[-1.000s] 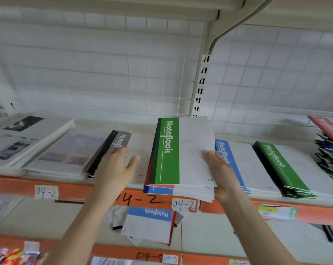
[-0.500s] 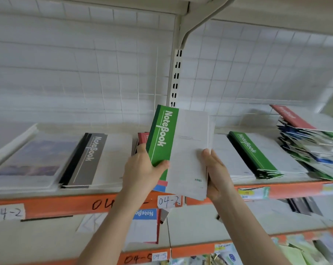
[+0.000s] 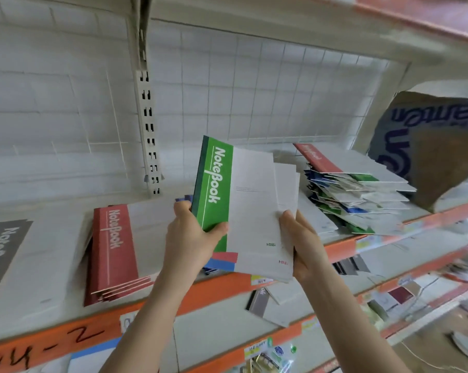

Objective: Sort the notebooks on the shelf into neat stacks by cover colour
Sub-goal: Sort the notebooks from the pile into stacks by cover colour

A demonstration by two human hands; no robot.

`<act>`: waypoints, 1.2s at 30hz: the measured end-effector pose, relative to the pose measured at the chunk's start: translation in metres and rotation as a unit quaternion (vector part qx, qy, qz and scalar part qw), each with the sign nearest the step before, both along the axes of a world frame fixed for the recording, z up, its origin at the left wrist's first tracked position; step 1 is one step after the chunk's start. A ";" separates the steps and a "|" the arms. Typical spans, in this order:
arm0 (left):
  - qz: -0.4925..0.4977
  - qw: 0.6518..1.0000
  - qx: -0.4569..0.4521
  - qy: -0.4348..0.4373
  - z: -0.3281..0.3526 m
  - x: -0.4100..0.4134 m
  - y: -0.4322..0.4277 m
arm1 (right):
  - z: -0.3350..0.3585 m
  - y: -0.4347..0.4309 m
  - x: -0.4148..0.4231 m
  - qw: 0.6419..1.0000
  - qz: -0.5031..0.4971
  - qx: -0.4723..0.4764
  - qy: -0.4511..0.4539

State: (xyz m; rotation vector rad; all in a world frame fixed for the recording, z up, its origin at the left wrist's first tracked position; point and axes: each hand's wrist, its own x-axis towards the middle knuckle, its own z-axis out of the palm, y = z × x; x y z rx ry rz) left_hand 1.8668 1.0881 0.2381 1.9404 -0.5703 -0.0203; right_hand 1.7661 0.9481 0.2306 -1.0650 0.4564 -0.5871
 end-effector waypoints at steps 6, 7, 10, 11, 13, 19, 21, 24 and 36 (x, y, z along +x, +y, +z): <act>-0.040 0.990 -0.075 0.110 0.005 -0.009 -0.065 | 0.020 -0.077 -0.028 0.999 -0.027 -0.037 -0.004; -0.040 0.988 -0.082 0.126 0.004 -0.009 -0.076 | 0.022 -0.089 -0.031 0.999 -0.030 -0.041 -0.002; -0.024 0.987 -0.082 0.139 0.000 -0.013 -0.104 | 0.026 -0.125 -0.038 0.997 -0.046 -0.062 0.000; -0.015 0.988 -0.074 0.133 -0.002 -0.016 -0.110 | 0.028 -0.137 -0.041 0.996 -0.054 -0.076 0.001; 0.005 0.992 -0.055 0.116 -0.006 -0.019 -0.120 | 0.032 -0.162 -0.049 0.992 -0.072 -0.104 0.007; 0.076 0.996 0.048 0.016 -0.020 -0.026 -0.139 | 0.031 -0.220 -0.071 0.987 -0.097 -0.123 0.024; 0.104 0.990 0.095 -0.020 -0.022 -0.030 -0.144 | 0.029 -0.231 -0.076 0.989 -0.095 -0.113 0.021; 0.110 0.977 0.177 -0.047 -0.029 -0.038 -0.154 | 0.028 -0.242 -0.080 0.990 -0.098 -0.102 0.011; 0.047 0.898 0.353 -0.260 -0.062 -0.065 -0.175 | 0.024 -0.252 -0.084 0.998 -0.054 -0.020 -0.005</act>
